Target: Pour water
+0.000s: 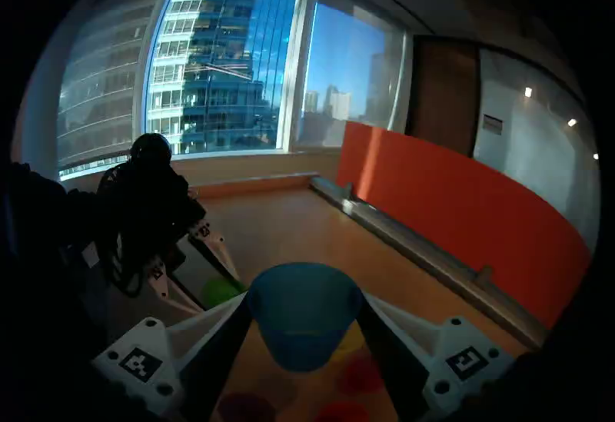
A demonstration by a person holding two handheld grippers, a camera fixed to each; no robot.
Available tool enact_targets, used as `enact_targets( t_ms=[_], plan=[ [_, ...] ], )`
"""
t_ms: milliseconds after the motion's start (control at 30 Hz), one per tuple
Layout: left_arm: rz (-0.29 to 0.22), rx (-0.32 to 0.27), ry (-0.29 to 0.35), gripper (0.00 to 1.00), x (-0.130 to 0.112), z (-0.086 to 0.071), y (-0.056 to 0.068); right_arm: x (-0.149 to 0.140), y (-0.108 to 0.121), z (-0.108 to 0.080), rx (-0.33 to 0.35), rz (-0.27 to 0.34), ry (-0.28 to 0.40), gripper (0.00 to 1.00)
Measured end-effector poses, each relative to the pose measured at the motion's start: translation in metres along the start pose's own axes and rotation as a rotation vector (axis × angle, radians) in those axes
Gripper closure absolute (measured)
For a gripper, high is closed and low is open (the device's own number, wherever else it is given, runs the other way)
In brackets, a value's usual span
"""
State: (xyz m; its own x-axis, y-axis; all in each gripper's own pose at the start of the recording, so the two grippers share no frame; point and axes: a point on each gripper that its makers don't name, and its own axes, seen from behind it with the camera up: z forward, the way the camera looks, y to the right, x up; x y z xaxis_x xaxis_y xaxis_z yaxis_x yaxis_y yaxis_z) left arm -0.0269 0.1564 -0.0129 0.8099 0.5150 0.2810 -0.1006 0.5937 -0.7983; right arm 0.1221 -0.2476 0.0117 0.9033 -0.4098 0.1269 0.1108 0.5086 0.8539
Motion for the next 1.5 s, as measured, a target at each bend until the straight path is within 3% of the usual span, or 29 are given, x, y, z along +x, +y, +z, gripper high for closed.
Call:
enact_targets(
  t_ms=[667,967,1500],
  plan=[
    [0.004,-0.049,-0.117,0.14,-0.034,0.028,0.000,-0.070,-0.010,0.047,0.097,0.003,-0.193,0.07],
    [-0.022,-0.068,-0.113,0.13,-0.040,0.034,0.000,-0.082,-0.012,0.062,0.119,0.010,-0.222,0.07],
    [-0.055,-0.078,-0.085,0.13,-0.048,0.028,-0.001,-0.120,-0.018,0.082,0.130,0.018,-0.299,0.07]
  ],
)
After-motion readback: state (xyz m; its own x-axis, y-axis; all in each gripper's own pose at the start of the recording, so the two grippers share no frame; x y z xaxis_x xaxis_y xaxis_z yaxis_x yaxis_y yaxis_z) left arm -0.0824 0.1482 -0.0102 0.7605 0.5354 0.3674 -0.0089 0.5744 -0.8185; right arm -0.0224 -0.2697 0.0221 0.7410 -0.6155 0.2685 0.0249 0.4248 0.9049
